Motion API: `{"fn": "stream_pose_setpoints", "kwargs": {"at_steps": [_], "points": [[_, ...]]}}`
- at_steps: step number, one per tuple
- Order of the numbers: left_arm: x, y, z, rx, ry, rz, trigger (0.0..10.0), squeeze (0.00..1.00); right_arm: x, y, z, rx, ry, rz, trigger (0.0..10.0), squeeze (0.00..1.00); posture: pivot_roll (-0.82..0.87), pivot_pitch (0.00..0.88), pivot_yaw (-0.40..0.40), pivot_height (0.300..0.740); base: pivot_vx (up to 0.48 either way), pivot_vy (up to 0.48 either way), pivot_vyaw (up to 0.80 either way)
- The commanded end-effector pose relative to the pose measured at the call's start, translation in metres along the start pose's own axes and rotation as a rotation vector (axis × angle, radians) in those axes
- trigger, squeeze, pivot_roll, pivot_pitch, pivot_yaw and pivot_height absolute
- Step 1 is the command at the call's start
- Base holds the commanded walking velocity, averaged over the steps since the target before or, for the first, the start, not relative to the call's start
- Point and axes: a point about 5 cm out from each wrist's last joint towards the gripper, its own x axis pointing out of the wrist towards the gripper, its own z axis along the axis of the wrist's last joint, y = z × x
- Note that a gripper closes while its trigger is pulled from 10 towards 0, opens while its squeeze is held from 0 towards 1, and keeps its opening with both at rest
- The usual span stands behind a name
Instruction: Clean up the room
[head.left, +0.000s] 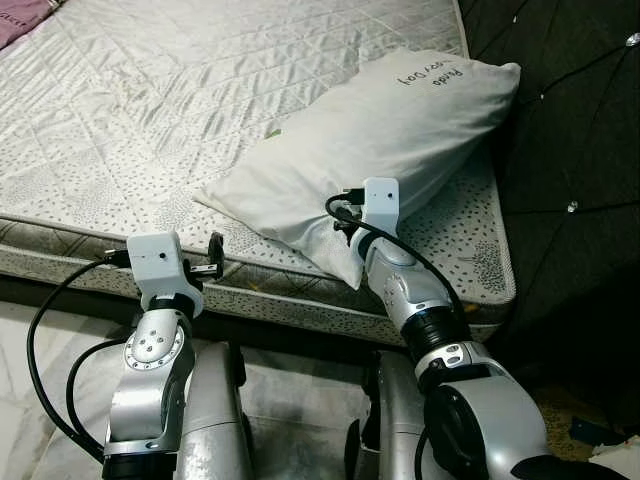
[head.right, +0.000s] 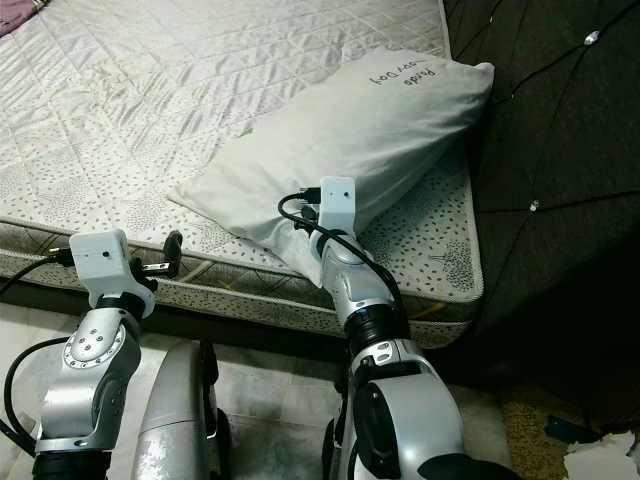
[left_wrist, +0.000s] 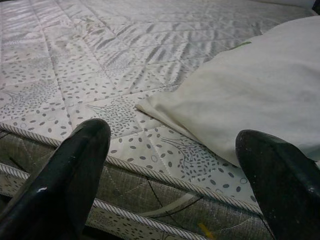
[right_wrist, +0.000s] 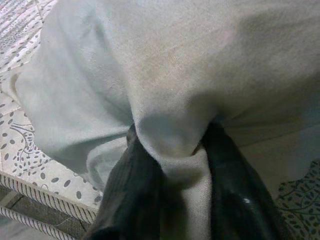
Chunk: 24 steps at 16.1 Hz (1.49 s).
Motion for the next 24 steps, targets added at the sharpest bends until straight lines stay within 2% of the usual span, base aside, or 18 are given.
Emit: {"fn": "stream_pose_setpoints", "kwargs": {"at_steps": [1,5,6,7,10,12,16,18,19,20,21,22,24], "points": [[0.0,0.0,-0.001,0.014,0.01,-0.004,10.0,0.0,0.002,0.01,0.007,0.003,-0.021,0.032,0.0,0.0,0.16,0.127,-0.041,0.572,0.0,0.0,0.0],[0.001,-0.001,-0.001,0.013,0.01,-0.007,10.0,0.0,0.003,0.01,0.007,0.005,-0.022,0.028,0.0,0.0,0.15,0.122,-0.04,0.572,0.0,0.0,0.0],[0.013,-0.006,0.002,0.002,-0.017,-0.011,10.0,0.0,0.004,-0.058,0.043,-0.041,-0.137,-0.167,0.0,0.0,0.13,0.031,-0.045,0.572,0.0,0.0,0.0],[0.016,-0.007,0.002,-0.001,-0.021,-0.012,10.0,0.0,0.002,-0.072,0.05,-0.048,-0.157,-0.202,0.0,0.0,0.13,0.027,-0.045,0.572,0.0,0.0,0.0],[0.018,-0.009,0.002,-0.003,-0.021,-0.017,10.0,0.0,0.0,-0.08,0.053,-0.055,-0.161,-0.205,0.0,0.0,0.12,0.018,-0.044,0.572,0.0,0.0,0.0],[0.018,-0.01,0.001,-0.004,-0.021,-0.02,10.0,0.0,-0.001,-0.08,0.051,-0.114,-0.168,-0.189,0.0,0.0,0.12,0.006,-0.045,0.572,0.0,0.0,0.0],[0.023,-0.007,0.001,0.001,-0.032,-0.01,10.0,0.0,-0.01,-0.116,0.057,-0.181,-0.194,-0.299,0.0,0.0,0.11,0.0,-0.044,0.572,0.0,0.0,0.0],[0.026,-0.007,0.002,0.002,-0.034,-0.009,10.0,0.0,-0.022,-0.149,0.065,-0.211,-0.194,-0.38,0.0,0.0,0.11,0.0,-0.04,0.572,0.0,0.0,0.0],[0.027,-0.008,0.002,0.002,-0.037,-0.01,10.0,0.0,-0.033,-0.172,0.074,-0.249,-0.203,-0.44,0.0,0.0,0.1,0.0,-0.039,0.572,0.0,0.0,0.0],[0.028,-0.008,0.002,0.003,-0.038,-0.012,10.0,0.0,-0.042,-0.189,0.082,-0.278,-0.21,-0.487,0.0,0.0,0.1,0.0,-0.036,0.572,0.0,0.0,0.0],[0.028,-0.009,0.002,0.003,-0.039,-0.012,10.0,0.0,-0.044,-0.193,0.085,-0.282,-0.213,-0.498,0.0,0.0,0.09,0.0,-0.036,0.572,0.0,0.0,0.0],[0.03,-0.009,0.002,0.004,-0.041,-0.013,10.0,0.0,-0.053,-0.206,0.09,-0.301,-0.218,-0.536,0.0,0.0,0.09,0.0,-0.035,0.572,0.0,0.0,0.0],[0.03,-0.009,0.002,0.004,-0.044,-0.01,10.0,0.0,-0.061,-0.218,0.088,-0.341,-0.201,-0.579,0.0,0.0,0.09,0.0,-0.035,0.572,0.0,0.0,0.0]]}}
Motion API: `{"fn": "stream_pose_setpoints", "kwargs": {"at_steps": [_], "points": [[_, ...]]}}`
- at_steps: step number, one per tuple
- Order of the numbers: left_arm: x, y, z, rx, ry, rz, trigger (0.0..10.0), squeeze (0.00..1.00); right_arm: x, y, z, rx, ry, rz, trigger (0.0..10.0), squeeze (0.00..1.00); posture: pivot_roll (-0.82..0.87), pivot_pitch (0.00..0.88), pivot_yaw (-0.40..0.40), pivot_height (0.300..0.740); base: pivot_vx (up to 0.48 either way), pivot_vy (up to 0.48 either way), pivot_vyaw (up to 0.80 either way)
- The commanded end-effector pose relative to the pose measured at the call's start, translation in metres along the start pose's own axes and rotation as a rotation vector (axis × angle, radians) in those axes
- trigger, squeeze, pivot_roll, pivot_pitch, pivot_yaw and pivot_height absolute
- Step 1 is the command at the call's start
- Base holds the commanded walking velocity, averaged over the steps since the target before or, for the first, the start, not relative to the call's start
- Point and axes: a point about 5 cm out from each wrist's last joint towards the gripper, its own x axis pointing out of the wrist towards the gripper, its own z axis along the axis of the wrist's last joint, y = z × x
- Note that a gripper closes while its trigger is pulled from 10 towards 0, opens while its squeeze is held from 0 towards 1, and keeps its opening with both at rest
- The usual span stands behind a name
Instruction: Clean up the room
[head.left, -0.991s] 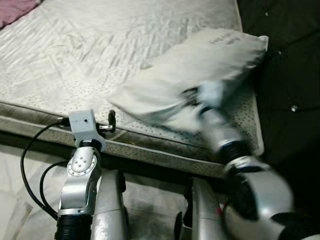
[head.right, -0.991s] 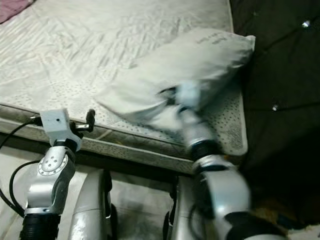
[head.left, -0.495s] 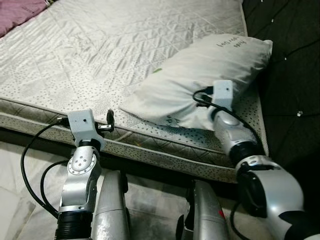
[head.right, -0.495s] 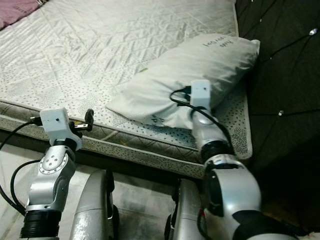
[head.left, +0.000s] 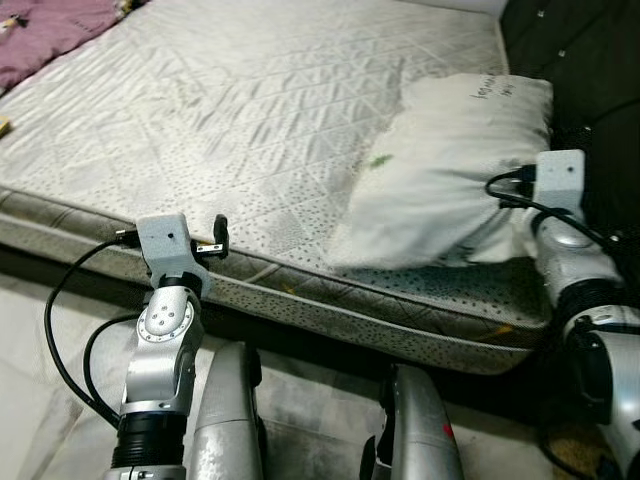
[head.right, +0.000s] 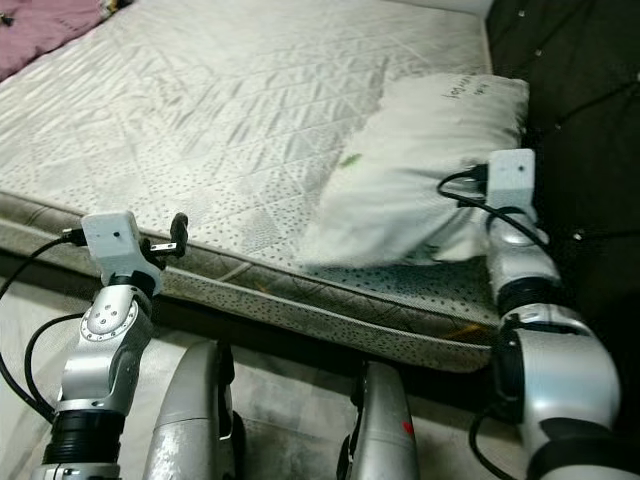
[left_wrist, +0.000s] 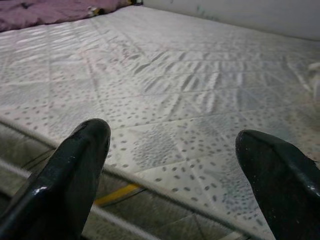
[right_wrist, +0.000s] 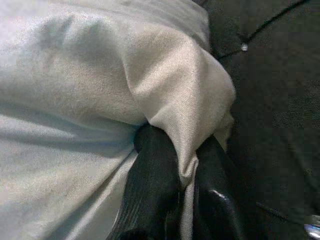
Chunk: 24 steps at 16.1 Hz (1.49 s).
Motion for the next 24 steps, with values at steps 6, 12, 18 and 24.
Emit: {"fn": "stream_pose_setpoints", "kwargs": {"at_steps": [6,12,18,24], "points": [[0.002,0.001,-0.004,0.02,0.011,0.006,10.0,0.0,-0.013,-0.012,-0.043,0.014,0.064,-0.101,0.0,0.0,0.08,0.0,-0.033,0.572,0.0,0.0,0.0],[0.004,-0.002,-0.004,0.02,0.012,-0.003,10.0,0.0,-0.02,0.022,-0.062,0.075,0.096,-0.021,0.0,0.0,0.08,0.0,-0.026,0.572,0.0,0.0,0.0],[0.004,0.001,-0.003,0.02,0.006,0.014,10.0,0.0,-0.008,-0.045,-0.022,0.101,0.077,-0.25,0.0,0.0,0.09,0.0,-0.037,0.572,0.0,0.0,0.0],[0.005,0.0,-0.004,0.026,0.008,0.006,10.0,0.0,-0.025,-0.098,-0.047,0.005,0.142,-0.431,0.0,0.0,0.08,0.0,-0.029,0.572,0.0,0.0,0.0]]}}
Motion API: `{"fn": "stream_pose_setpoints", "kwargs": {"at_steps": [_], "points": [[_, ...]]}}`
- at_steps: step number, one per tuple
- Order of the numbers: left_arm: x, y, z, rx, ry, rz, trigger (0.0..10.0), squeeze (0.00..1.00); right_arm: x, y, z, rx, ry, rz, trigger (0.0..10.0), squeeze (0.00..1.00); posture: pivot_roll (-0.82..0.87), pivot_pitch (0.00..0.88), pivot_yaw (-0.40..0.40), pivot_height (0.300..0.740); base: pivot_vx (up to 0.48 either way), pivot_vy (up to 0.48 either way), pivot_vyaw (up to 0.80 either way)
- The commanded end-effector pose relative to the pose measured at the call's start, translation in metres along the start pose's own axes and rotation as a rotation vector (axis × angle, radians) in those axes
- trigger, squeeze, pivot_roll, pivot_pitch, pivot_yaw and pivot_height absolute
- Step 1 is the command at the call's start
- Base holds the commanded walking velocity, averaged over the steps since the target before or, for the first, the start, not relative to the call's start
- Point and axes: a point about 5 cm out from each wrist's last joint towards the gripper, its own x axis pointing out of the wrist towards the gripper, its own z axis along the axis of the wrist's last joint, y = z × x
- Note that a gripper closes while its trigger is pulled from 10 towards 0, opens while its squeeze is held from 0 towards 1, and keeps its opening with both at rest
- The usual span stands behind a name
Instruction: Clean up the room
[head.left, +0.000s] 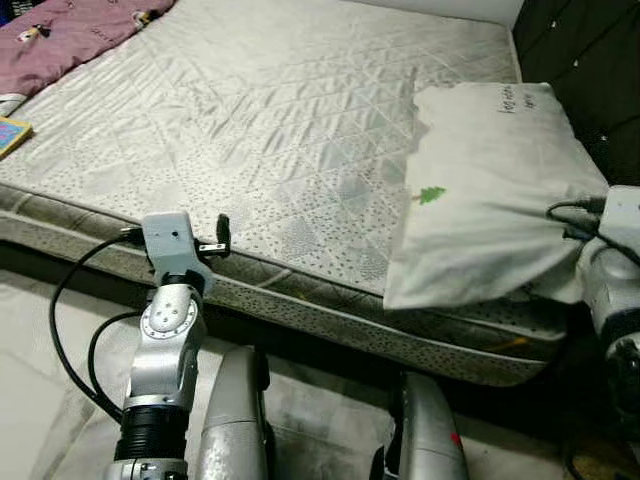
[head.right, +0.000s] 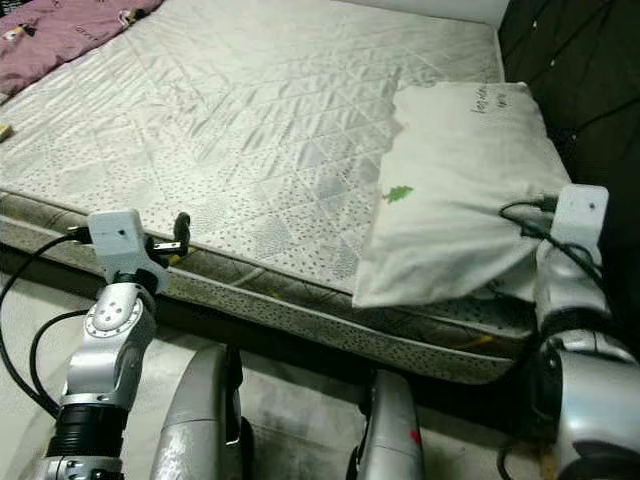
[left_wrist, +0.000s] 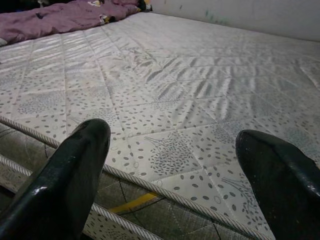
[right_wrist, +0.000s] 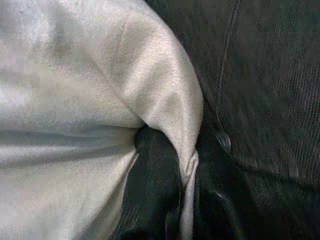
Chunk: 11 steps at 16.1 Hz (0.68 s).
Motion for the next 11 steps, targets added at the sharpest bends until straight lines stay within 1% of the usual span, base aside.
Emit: {"fn": "stream_pose_setpoints", "kwargs": {"at_steps": [1,4,6,7,8,11], "points": [[0.001,0.002,0.0,0.006,0.0,0.005,10.0,0.0,0.001,-0.034,-0.003,-0.02,-0.012,-0.129,0.0,0.0,0.07,0.0,-0.029,0.572,0.0,0.0,0.0],[0.001,0.002,-0.001,0.009,0.001,0.002,10.0,0.0,-0.004,-0.034,-0.033,-0.058,0.046,-0.132,0.0,0.0,0.07,0.0,-0.028,0.572,0.0,0.0,0.0],[0.002,0.001,-0.001,0.01,0.001,-0.002,10.0,0.0,-0.01,-0.026,-0.053,-0.07,0.084,-0.112,0.0,0.0,0.06,0.0,-0.023,0.572,0.0,0.0,0.0],[0.003,0.001,0.0,0.011,0.0,-0.005,10.0,0.0,-0.014,-0.018,-0.062,-0.076,0.092,-0.092,0.0,0.0,0.06,0.0,-0.021,0.572,0.0,0.0,0.0],[0.003,0.0,0.0,0.012,-0.002,-0.008,10.0,0.0,-0.016,-0.011,-0.066,-0.079,0.092,-0.077,0.0,0.0,0.07,0.0,-0.02,0.572,0.0,0.0,0.0],[0.005,0.0,0.001,0.012,-0.005,-0.007,10.0,0.0,-0.019,0.0,-0.067,-0.057,0.08,-0.064,0.0,0.0,0.07,0.0,-0.022,0.572,0.0,0.0,0.0]]}}
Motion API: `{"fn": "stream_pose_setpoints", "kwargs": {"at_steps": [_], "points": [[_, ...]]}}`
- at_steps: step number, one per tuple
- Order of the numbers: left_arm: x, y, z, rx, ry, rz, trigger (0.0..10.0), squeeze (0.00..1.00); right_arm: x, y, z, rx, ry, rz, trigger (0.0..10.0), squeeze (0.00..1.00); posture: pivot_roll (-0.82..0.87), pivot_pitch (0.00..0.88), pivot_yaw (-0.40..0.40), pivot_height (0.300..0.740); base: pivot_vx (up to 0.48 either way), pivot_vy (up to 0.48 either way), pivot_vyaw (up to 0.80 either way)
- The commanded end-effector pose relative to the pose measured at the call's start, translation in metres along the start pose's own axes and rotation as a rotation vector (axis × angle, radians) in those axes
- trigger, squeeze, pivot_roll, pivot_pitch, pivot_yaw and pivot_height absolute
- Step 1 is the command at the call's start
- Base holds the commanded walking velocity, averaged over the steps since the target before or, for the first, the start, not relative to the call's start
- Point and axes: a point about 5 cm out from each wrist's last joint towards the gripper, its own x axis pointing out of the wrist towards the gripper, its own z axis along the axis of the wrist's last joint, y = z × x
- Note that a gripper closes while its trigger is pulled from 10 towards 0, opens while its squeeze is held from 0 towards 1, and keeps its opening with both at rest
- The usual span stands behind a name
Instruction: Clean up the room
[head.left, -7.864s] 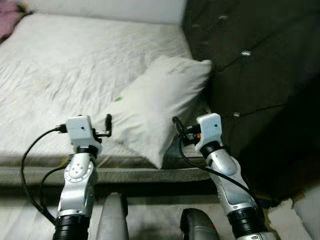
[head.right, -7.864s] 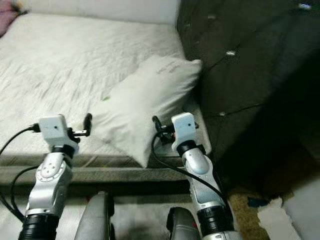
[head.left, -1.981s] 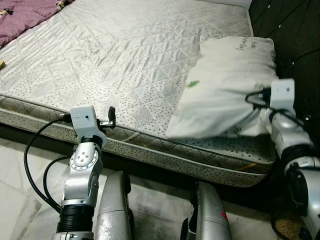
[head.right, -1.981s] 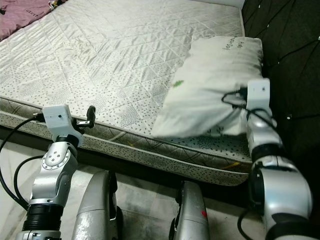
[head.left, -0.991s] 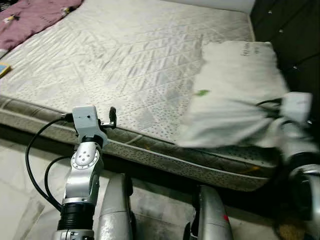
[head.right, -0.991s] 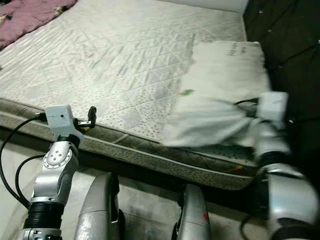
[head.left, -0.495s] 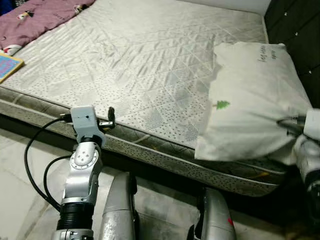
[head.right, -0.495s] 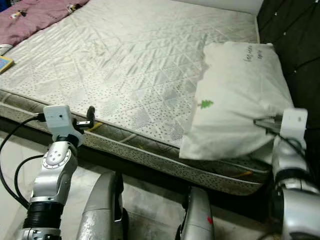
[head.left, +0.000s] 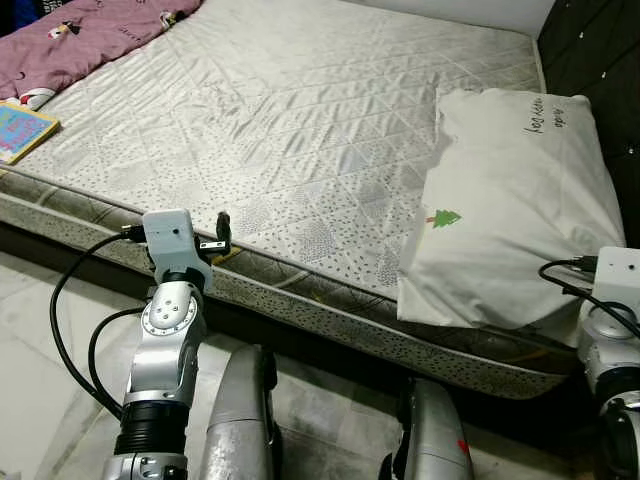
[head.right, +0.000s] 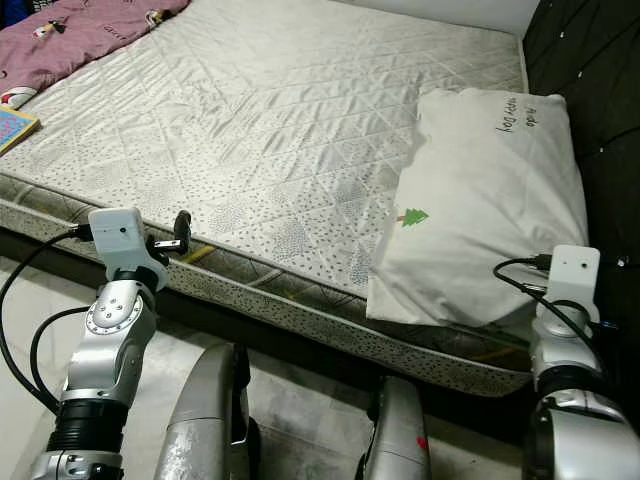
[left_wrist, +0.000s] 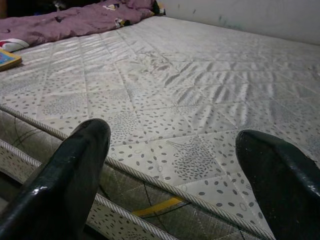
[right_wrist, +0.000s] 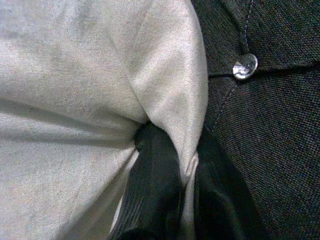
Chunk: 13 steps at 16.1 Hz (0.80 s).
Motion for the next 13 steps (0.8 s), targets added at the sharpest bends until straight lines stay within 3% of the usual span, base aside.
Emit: {"fn": "stream_pose_setpoints", "kwargs": {"at_steps": [1,3,4,5,8,11,13], "points": [[0.001,-0.001,0.001,0.003,-0.004,-0.003,10.0,0.0,-0.003,0.004,-0.007,0.034,0.023,-0.004,0.0,0.0,0.07,0.0,-0.021,0.572,0.0,0.0,0.0],[0.001,-0.002,0.0,0.0,-0.002,-0.004,10.0,0.0,-0.004,0.015,0.0,0.077,-0.003,0.028,9.5,0.0,0.07,0.0,-0.024,0.572,0.0,0.0,0.0],[0.001,-0.002,0.0,-0.002,-0.001,-0.005,10.0,0.0,-0.005,0.024,0.004,0.121,-0.013,0.073,10.0,0.43,0.07,0.0,-0.024,0.572,0.0,0.0,0.0],[0.001,-0.002,0.0,-0.003,-0.001,-0.005,10.0,0.0,-0.006,0.03,0.01,0.134,-0.038,0.095,10.0,0.99,0.07,0.0,-0.024,0.572,0.0,0.0,0.0],[0.002,-0.003,0.001,-0.007,-0.003,-0.002,10.0,0.0,-0.008,0.042,0.031,0.179,-0.127,0.134,10.0,1.0,0.07,0.0,-0.026,0.572,0.0,0.0,0.0],[0.004,-0.002,0.001,-0.007,-0.005,0.0,10.0,0.0,-0.017,0.052,0.074,0.141,-0.379,0.153,10.0,1.0,0.07,0.0,-0.026,0.572,0.0,0.0,0.0],[0.005,-0.003,0.002,-0.007,-0.008,0.0,10.0,0.0,-0.026,0.06,0.091,0.137,-0.478,0.16,10.0,1.0,0.07,0.0,-0.028,0.572,0.0,0.0,0.0]]}}
